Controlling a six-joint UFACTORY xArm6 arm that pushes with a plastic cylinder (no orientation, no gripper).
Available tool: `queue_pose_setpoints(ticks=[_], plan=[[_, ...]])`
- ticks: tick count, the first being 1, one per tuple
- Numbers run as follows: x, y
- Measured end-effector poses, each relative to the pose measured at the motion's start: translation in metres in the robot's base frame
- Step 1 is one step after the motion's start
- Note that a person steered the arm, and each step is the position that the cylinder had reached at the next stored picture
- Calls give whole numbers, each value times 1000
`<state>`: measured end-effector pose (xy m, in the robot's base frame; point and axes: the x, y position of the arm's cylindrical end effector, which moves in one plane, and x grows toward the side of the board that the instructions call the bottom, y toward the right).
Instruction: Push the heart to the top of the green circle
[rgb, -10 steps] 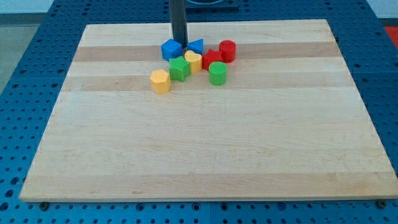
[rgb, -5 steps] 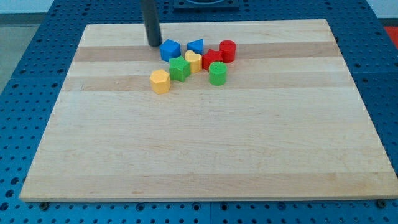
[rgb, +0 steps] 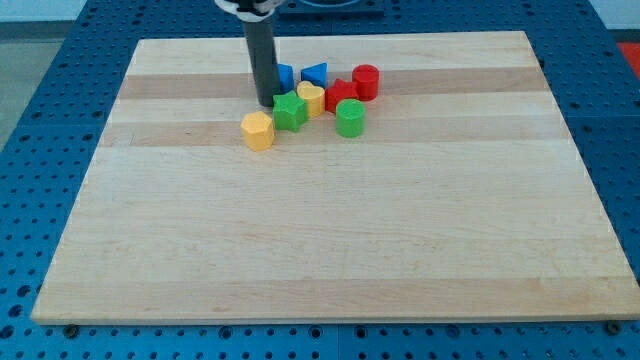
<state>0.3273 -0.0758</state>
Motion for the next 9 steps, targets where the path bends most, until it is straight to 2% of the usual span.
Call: queue_pose_setpoints(ticks=[3,7,9], plan=[[7,75],[80,94],[58,94]])
